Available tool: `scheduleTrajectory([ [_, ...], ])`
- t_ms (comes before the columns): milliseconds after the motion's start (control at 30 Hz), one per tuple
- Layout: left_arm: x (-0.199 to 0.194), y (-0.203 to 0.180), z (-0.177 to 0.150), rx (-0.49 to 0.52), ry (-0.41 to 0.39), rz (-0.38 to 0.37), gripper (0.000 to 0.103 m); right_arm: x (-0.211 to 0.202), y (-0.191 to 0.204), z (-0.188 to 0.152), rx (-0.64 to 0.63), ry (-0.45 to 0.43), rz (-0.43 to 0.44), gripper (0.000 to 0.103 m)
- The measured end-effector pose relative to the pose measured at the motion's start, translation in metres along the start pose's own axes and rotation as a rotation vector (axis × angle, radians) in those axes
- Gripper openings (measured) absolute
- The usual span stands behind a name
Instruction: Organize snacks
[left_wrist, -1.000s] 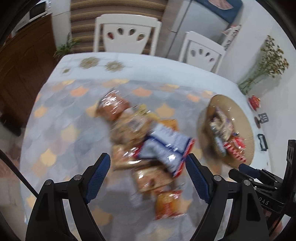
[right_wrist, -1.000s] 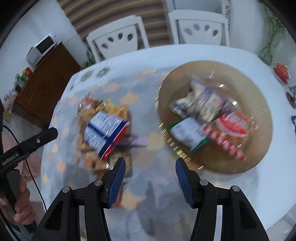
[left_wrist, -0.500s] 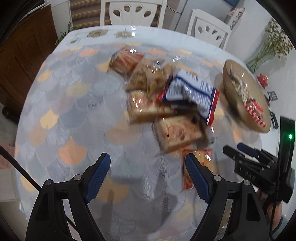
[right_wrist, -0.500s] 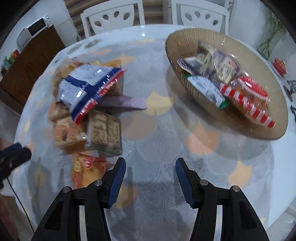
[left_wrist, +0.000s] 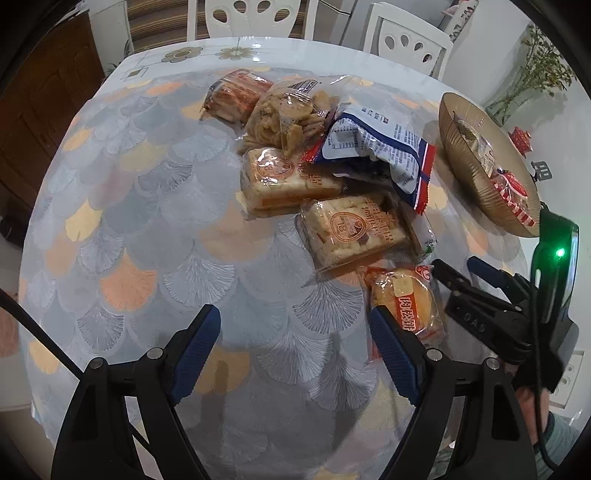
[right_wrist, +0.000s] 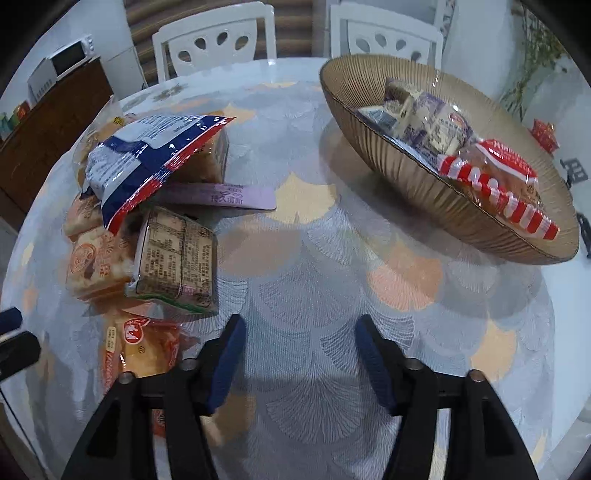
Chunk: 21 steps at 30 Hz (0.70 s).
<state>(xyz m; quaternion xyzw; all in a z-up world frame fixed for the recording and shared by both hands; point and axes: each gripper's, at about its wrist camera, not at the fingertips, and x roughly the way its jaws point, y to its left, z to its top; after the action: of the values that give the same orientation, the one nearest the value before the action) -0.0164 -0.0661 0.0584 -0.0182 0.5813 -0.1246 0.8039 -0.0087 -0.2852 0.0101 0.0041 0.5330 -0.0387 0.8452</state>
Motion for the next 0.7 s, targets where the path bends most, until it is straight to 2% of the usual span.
scheduleTrajectory([
  [33, 0.000, 0.000, 0.000, 0.000, 0.000, 0.000, 0.082, 0.001, 0.000, -0.003, -0.007, -0.013, -0.024, 0.081],
  [67, 0.000, 0.000, 0.000, -0.002, 0.001, 0.000, 0.082, 0.002, -0.002, -0.005, 0.002, -0.023, -0.030, 0.086],
  [133, 0.000, 0.001, 0.000, -0.006, 0.003, -0.001, 0.082, 0.004, -0.011, -0.006, 0.043, -0.023, -0.002, 0.092],
  [233, 0.002, 0.000, 0.001, -0.003, 0.008, 0.001, 0.082, 0.005, -0.013, -0.011, 0.049, -0.039, -0.032, 0.103],
  [500, 0.007, -0.007, 0.005, 0.019, 0.022, 0.006, 0.082, -0.001, -0.017, -0.034, 0.049, -0.139, -0.012, 0.103],
  [533, 0.008, -0.007, 0.006, 0.021, 0.023, 0.005, 0.082, -0.002, -0.017, -0.039, 0.059, -0.172, -0.015, 0.103],
  [700, 0.007, -0.010, 0.008, 0.036, 0.020, 0.007, 0.082, -0.007, -0.022, -0.046, 0.059, -0.170, -0.012, 0.103],
])
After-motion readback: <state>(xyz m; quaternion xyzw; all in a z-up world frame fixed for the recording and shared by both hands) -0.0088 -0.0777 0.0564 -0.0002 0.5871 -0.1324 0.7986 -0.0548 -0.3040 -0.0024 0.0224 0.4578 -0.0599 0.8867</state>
